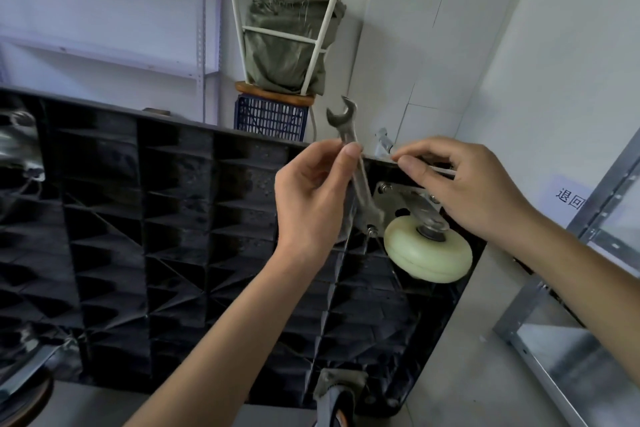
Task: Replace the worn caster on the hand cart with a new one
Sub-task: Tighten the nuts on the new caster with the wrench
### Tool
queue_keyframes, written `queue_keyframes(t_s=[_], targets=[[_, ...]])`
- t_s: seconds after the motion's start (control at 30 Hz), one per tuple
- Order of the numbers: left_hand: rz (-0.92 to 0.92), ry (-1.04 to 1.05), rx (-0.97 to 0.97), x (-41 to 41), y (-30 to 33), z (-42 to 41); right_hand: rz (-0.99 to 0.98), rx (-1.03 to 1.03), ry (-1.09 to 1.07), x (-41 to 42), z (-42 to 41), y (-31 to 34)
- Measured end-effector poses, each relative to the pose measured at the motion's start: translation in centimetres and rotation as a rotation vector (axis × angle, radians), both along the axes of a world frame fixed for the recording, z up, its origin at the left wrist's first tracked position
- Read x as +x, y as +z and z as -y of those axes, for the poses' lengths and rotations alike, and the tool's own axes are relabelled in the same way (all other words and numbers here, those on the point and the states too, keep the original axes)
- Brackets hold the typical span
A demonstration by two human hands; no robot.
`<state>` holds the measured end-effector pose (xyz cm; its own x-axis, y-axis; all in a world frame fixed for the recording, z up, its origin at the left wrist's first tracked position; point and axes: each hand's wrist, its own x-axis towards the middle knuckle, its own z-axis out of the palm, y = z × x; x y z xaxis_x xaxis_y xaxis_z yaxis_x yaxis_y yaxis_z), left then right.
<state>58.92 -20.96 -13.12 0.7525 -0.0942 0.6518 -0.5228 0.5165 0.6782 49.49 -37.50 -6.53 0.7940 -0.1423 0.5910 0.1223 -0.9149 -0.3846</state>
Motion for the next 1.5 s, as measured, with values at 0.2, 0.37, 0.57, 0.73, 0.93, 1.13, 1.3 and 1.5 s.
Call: queue_keyframes(t_s=[0.2,0.37,0.57,0.73,0.93,1.13,1.3,1.5], targets=[[0.038,-0.078,0.311,1.3,-4.5,-0.1,-0.146,-0.116,-0.248,0.2,3.1,-2.3],[0.076,0.03,0.619,2.5,-9.1,1.1,-0.189,-0.106,-0.225,0.7,4.0,-2.6],[0.129,0.085,0.78,2.8,-11.6,2.0,-0.176,-0.086,-0.23,1.0,4.9,-2.8],[0.15,0.142,0.8,2.8,-11.9,2.3,-0.157,-0.081,-0.225,1.2,5.0,-3.0],[0.21,0.368,0.841,2.2,-12.3,2.6,-0.133,-0.066,-0.224,1.1,4.7,-3.1],[0.028,0.31,0.782,1.1,-14.0,4.0,-0.125,-0.056,-0.217,1.1,4.6,-3.2],[-0.139,0.185,0.624,0.2,-14.8,5.1,-0.125,-0.055,-0.222,1.0,4.7,-3.3],[-0.324,0.056,0.472,-1.0,-15.3,6.4,-0.116,-0.05,-0.231,1.0,4.5,-3.3]])
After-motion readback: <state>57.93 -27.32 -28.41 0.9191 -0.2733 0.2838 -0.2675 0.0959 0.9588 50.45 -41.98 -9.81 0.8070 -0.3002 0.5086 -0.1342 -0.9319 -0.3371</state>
